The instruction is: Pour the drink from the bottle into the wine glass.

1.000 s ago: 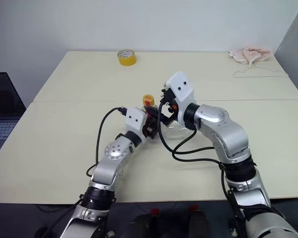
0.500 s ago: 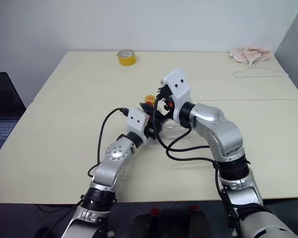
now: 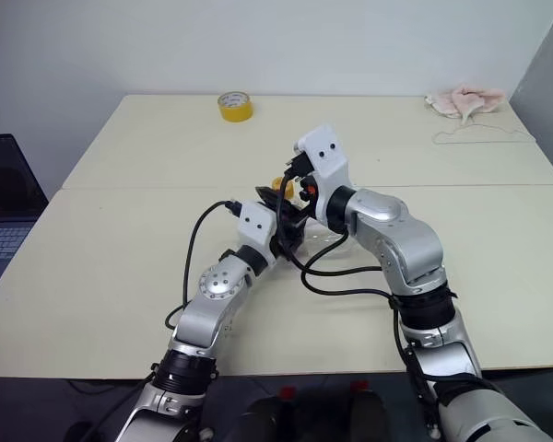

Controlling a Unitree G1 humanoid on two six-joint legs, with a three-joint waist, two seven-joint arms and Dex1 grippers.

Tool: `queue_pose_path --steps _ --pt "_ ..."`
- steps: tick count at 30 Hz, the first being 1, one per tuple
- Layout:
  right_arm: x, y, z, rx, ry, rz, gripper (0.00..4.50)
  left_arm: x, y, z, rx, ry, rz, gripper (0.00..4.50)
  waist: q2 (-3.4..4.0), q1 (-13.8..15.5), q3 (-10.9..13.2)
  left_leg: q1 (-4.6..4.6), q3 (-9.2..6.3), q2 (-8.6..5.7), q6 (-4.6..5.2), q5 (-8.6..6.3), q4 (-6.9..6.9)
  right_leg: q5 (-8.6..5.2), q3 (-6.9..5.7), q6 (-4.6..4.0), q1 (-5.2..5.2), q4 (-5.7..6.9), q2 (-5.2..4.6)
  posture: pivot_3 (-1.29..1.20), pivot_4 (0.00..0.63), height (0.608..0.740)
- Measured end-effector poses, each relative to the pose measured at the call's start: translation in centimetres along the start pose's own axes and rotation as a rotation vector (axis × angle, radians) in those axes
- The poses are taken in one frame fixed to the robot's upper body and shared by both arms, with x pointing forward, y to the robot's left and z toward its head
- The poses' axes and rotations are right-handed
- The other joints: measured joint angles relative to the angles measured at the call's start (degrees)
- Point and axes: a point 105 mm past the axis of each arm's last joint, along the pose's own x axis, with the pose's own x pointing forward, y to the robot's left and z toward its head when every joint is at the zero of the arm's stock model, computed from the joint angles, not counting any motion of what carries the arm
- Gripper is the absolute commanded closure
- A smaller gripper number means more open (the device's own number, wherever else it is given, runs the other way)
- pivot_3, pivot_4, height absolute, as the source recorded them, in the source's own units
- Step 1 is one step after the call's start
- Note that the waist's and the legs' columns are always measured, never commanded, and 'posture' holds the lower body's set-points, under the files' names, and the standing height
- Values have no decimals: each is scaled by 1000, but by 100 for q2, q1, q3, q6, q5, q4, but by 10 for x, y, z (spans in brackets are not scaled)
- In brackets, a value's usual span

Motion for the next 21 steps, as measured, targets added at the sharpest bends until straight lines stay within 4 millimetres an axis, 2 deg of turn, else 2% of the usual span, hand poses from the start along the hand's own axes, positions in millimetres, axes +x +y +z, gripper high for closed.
queue_pose_path --steps 2,5,12,13,21 --pt "0 0 0 1 1 0 0 0 0 0 0 1 0 2606 0 0 0 0 0 0 0 0 0 0 0 0 0 0 0 0 150 740" --pt "0 0 -1 2 4 0 607 0 0 0 0 1 0 2614 0 -1 0 0 0 0 0 0 0 0 0 0 0 0 0 0 150 740" --pt "2 6 -1 13 -1 29 3022 0 0 -1 -2 5 1 2649 0 -4 0 0 0 0 0 0 0 0 0 0 -1 1 0 0 150 740" --pt "2 6 -1 13 0 28 3216 0 0 -1 -1 5 1 2670 0 -4 0 0 0 0 0 0 0 0 0 0 -1 1 0 0 150 740" --pt "-5 4 1 -47 -12 94 3207 0 -3 2 1 -5 -20 3181 0 1 0 -1 1 -1 0 0 2 0 -1 0 0 0 0 0 150 740"
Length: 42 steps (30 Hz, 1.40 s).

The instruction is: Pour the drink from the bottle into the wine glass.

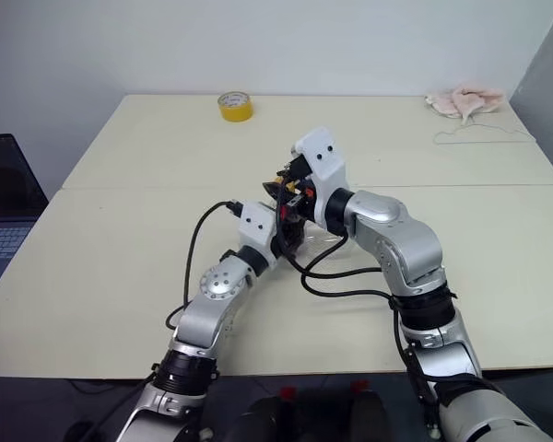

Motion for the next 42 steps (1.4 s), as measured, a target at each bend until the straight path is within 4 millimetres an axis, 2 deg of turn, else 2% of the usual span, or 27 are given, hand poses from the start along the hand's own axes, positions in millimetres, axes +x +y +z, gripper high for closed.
queue_pose_path --steps 9,15,22,28,37,42 --pt "-31 -2 1 -131 -31 328 3207 -5 -22 8 -11 -39 -130 3425 -1 12 1 -1 3 0 0 0 1 0 0 0 4 -3 -1 0 150 740" --pt "-43 -5 4 -219 -33 521 3207 -6 -33 15 -15 -63 -190 3457 -1 12 0 -1 3 1 0 0 2 0 0 0 5 -5 -1 0 150 740" --pt "-44 -9 -3 -268 22 714 3207 -9 -41 8 -28 -31 -229 3457 -1 11 1 -1 3 3 0 0 3 0 -1 0 4 -5 -2 0 150 740" --pt "-39 -10 -6 -258 15 735 3207 -10 -39 5 -30 -13 -226 3458 -1 13 1 -1 3 3 0 0 3 0 -1 0 3 -5 -2 0 150 740" --pt "-37 -6 -8 -261 55 757 55 -11 -29 3 -42 -4 -175 3511 0 14 1 -2 2 2 0 0 4 0 -1 0 3 -5 -3 0 150 740" --pt "-39 -8 -4 -261 57 750 0 -9 -28 7 -44 -16 -171 3513 0 16 1 -2 1 1 0 0 5 0 -2 0 3 -5 -3 0 150 740"
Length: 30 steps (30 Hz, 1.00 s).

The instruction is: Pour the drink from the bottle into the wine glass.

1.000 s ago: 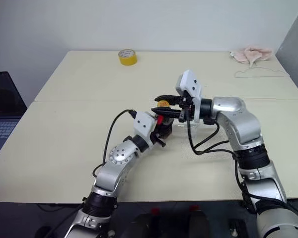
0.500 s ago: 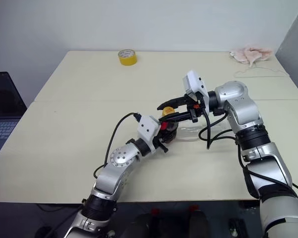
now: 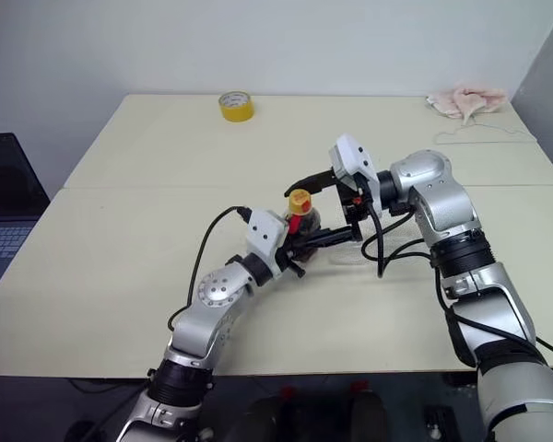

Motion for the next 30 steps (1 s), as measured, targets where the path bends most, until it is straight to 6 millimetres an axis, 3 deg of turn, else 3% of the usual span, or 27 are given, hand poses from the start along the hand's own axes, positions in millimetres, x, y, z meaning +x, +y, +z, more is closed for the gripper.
queue_pose_path --steps 5,11,19,25,30 --pt "-10 -5 5 -3 -20 -53 0 1 4 3 0 -9 11 3520 0 1 0 0 0 1 0 0 0 0 0 0 0 1 1 0 150 740" --pt "-28 -17 24 25 -151 -199 0 2 4 -2 -13 8 13 3520 0 2 0 -1 1 1 0 0 0 0 0 0 -1 2 0 0 150 740" --pt "-42 -42 41 74 -246 -546 0 5 5 1 -6 -6 15 3521 0 1 0 -3 1 0 0 0 0 0 1 0 -4 4 -1 0 150 740" --pt "-29 -40 18 249 -158 -744 0 5 13 -4 -4 6 80 3521 0 -2 0 -5 3 1 0 0 -1 0 5 0 -10 9 0 0 150 740" --pt "-14 -26 27 298 -133 -800 0 5 18 -5 -4 2 123 3530 1 -1 0 -9 2 -1 0 0 -1 0 4 0 -11 6 -1 0 150 740"
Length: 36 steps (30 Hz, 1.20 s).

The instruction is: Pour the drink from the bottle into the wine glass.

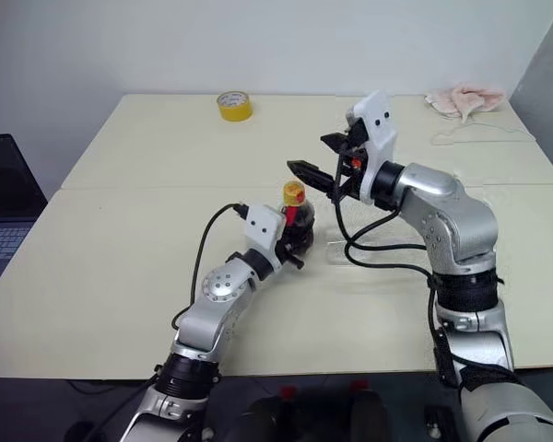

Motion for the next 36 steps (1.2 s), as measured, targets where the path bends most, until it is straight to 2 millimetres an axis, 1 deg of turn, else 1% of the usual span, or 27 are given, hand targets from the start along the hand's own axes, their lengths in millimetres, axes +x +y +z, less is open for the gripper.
queue_pose_path --steps 4,8,14,19,24,28,32,36 --pt "3 12 4 21 -2 -21 0 0 7 0 5 -4 42 3532 1 -1 -1 1 -2 1 0 0 1 0 -2 0 1 3 2 0 150 740" --pt "10 23 0 64 18 -36 0 4 9 -1 7 -4 62 3548 1 -6 -1 1 -1 -1 0 0 0 0 -1 0 0 2 1 0 150 740" --pt "16 25 -14 59 63 -74 0 5 8 2 6 -23 61 3548 1 -14 -1 1 0 -1 0 0 1 0 0 0 0 2 1 0 150 740" --pt "23 33 -17 63 68 -66 0 5 7 2 4 -24 61 3548 1 -27 -1 2 0 1 0 0 0 0 0 0 0 3 2 0 150 740" --pt "29 28 -23 71 79 -105 0 5 7 3 2 -25 62 3548 2 -43 -1 2 -1 0 0 0 0 0 -1 0 0 3 2 0 150 740" --pt "32 20 -28 76 88 -150 0 6 6 3 -1 -26 61 3548 2 -48 -1 2 -1 0 0 0 0 0 -1 0 0 3 2 0 150 740" --pt "35 14 -30 83 87 -186 0 6 6 3 -1 -26 62 3548 2 -58 -1 2 -2 0 0 0 0 0 -1 0 -1 3 3 0 150 740" --pt "38 13 -30 84 83 -195 0 6 7 3 -1 -27 63 3548 2 -66 -1 2 -2 0 0 0 -1 0 -2 0 -1 3 3 0 150 740"
